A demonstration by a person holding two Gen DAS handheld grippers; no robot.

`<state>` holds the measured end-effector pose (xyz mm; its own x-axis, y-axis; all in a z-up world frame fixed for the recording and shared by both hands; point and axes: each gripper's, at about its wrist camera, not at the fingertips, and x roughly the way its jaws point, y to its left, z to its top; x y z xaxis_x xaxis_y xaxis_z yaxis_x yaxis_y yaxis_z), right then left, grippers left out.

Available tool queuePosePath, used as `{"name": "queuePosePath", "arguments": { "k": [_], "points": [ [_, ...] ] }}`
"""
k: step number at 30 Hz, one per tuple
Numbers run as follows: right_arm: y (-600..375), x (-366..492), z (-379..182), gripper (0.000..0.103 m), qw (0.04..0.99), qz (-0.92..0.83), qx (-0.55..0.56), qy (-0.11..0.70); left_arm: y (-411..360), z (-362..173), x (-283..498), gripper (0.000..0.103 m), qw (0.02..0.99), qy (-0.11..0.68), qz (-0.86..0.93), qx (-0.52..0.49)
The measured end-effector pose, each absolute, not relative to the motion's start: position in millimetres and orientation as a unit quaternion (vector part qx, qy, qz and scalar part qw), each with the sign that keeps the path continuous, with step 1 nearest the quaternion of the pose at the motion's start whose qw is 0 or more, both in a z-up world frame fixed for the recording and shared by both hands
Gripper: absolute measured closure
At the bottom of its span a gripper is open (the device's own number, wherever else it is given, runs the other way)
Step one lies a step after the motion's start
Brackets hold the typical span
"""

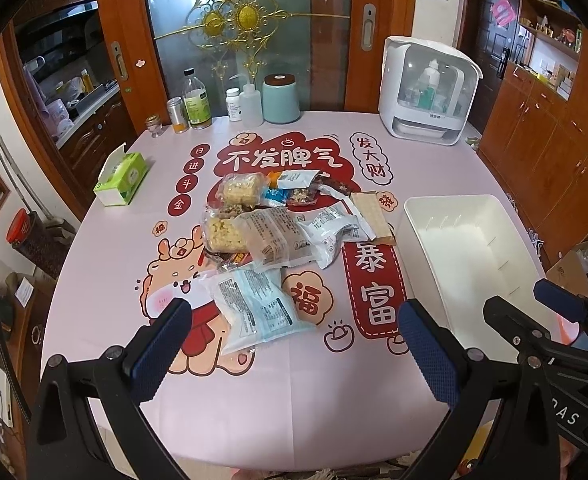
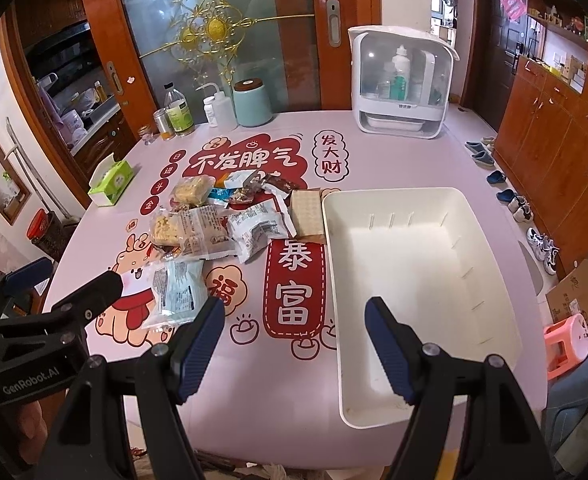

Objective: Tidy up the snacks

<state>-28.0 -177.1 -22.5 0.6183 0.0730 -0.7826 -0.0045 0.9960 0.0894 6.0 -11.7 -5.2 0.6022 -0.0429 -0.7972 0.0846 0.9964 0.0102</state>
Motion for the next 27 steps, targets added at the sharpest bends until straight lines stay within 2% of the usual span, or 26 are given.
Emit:
{"name": "queuePosePath", "arguments": {
  "k": [27],
  "points": [
    [-173.7, -36.0, -28.3, 0.030, 0.896, 0.030, 0.034, 0.442, -2.4, -27.0, -12.2, 0.001, 0.894, 0.446, -0.034, 0.019]
  ]
}}
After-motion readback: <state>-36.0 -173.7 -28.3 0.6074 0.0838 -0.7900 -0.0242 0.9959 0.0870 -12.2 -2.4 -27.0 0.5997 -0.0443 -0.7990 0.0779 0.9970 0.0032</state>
